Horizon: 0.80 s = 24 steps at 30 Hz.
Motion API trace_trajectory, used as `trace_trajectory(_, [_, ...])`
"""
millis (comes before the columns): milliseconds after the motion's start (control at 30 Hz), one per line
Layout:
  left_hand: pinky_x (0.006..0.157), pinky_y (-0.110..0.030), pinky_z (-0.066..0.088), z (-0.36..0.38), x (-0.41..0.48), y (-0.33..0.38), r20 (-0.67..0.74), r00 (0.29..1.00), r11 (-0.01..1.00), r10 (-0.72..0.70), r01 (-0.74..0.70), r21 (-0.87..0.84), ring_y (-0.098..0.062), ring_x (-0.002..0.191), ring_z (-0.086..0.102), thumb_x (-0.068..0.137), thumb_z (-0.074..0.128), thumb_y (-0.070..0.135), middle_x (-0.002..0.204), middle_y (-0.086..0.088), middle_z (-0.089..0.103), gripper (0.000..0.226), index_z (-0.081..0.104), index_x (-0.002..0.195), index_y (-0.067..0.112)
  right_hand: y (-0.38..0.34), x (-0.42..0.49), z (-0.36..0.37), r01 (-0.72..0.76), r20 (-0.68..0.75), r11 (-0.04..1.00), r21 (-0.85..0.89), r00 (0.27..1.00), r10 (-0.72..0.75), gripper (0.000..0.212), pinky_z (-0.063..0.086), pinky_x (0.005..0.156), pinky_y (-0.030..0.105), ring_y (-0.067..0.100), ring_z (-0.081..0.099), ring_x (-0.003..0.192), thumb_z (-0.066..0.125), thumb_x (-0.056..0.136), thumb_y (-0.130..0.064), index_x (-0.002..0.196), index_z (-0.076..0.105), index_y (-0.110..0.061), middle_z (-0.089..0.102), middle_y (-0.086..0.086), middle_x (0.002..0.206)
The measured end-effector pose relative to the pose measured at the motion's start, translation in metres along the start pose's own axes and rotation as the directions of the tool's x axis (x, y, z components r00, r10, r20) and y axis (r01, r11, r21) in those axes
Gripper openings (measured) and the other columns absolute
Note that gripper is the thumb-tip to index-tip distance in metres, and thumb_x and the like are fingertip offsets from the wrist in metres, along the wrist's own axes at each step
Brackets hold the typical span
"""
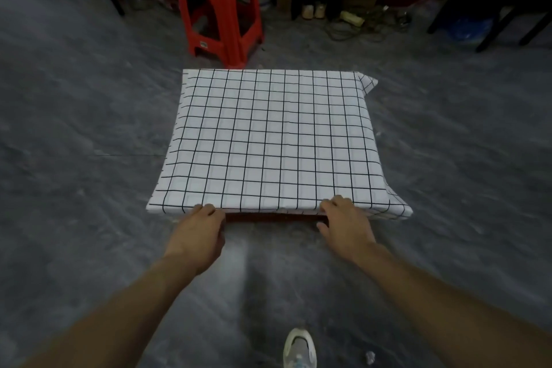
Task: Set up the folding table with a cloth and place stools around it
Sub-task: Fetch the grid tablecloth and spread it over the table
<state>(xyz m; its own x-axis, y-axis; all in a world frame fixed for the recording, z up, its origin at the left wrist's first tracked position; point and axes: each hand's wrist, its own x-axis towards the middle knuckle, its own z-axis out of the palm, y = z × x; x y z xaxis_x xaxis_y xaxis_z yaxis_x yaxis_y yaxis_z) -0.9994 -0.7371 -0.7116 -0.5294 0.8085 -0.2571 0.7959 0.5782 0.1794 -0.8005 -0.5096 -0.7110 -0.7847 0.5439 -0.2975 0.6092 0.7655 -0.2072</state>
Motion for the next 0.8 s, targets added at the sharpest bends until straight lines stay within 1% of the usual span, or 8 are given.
trace_trajectory(133, [0.084,-0.036,0.047,0.012,0.020,0.003,0.016,0.999,0.998,-0.044,0.044,-0.039,-0.019,0.104,0.047,0.088,0.054,0.027,0.108,0.003,0.054,0.020,0.056,0.106,0.021,0.002,0.022,0.007,0.033,0.012,0.998,0.045,0.999,-0.034,0.025,0.046,0.086,0.031,0.018,0.049,0.107,0.057,0.094,-0.026,0.117,0.058,-0.018,0.055,0.000,0.116])
trace_trajectory(333, [0.090,-0.034,0.045,0.031,0.051,-0.011,0.030,0.999,0.994,-0.030,0.033,-0.107,-0.021,0.111,0.046,0.090,0.059,0.022,0.116,0.001,0.053,0.029,0.054,0.118,0.018,0.003,0.046,0.026,0.025,0.029,0.995,0.100,0.999,-0.028,0.024,0.048,0.084,0.027,0.013,0.049,0.104,0.064,0.090,-0.021,0.114,0.059,-0.019,0.054,-0.003,0.115])
trace_trajectory(400, [0.091,-0.034,0.046,0.035,0.065,-0.021,0.035,0.999,0.996,-0.031,0.034,-0.086,-0.020,0.112,0.045,0.087,0.062,0.020,0.119,0.000,0.051,0.036,0.052,0.122,0.017,0.006,0.055,0.033,0.013,0.032,0.995,0.097,0.999,-0.016,0.027,0.048,0.086,0.029,0.014,0.050,0.104,0.068,0.087,-0.022,0.113,0.060,-0.019,0.054,-0.003,0.115])
trace_trajectory(500, [0.086,-0.035,0.047,0.040,0.081,-0.035,0.087,0.996,1.000,0.000,0.000,-0.002,-0.021,0.109,0.044,0.084,0.065,0.021,0.119,-0.001,0.048,0.039,0.051,0.120,0.018,0.010,0.066,0.043,0.006,0.020,0.999,0.044,1.000,-0.007,0.027,0.048,0.089,0.031,0.016,0.050,0.103,0.071,0.085,-0.023,0.109,0.061,-0.019,0.054,-0.003,0.113])
trace_trajectory(567, [0.083,-0.036,0.049,0.045,0.089,-0.040,0.106,0.994,0.999,0.027,-0.031,0.036,-0.022,0.108,0.045,0.083,0.067,0.019,0.119,-0.002,0.049,0.040,0.052,0.119,0.017,0.007,0.072,0.050,0.006,-0.005,1.000,-0.007,1.000,-0.006,0.021,0.046,0.087,0.030,0.016,0.049,0.101,0.070,0.085,-0.019,0.105,0.061,-0.018,0.055,-0.003,0.109])
trace_trajectory(633, [0.080,-0.037,0.049,0.048,0.094,-0.043,0.099,0.993,0.995,0.062,-0.069,0.068,-0.024,0.107,0.048,0.081,0.070,0.014,0.117,-0.004,0.051,0.043,0.054,0.120,0.015,0.003,0.076,0.053,0.001,-0.027,1.000,-0.028,1.000,-0.001,0.013,0.046,0.081,0.029,0.016,0.051,0.094,0.068,0.086,-0.013,0.097,0.064,-0.017,0.058,-0.002,0.100])
trace_trajectory(700, [0.069,-0.038,0.051,0.049,0.096,-0.045,0.059,0.990,0.987,0.125,-0.130,0.097,-0.027,0.097,0.053,0.074,0.076,0.008,0.107,-0.006,0.057,0.039,0.061,0.110,0.011,0.002,0.078,0.056,0.017,-0.051,0.999,-0.052,0.999,-0.019,0.012,0.047,0.072,0.029,0.015,0.052,0.081,0.071,0.082,-0.004,0.085,0.066,-0.015,0.060,-0.001,0.087])
trace_trajectory(800, [0.048,-0.032,0.048,0.048,0.089,-0.047,-0.014,0.974,0.969,0.227,-0.224,0.106,-0.028,0.075,0.059,0.060,0.085,0.000,0.084,-0.008,0.061,0.032,0.066,0.085,0.006,0.003,0.076,0.059,0.050,-0.090,0.996,-0.080,0.994,-0.057,0.022,0.049,0.058,0.031,0.016,0.051,0.063,0.075,0.070,0.010,0.070,0.066,-0.011,0.058,0.002,0.071])
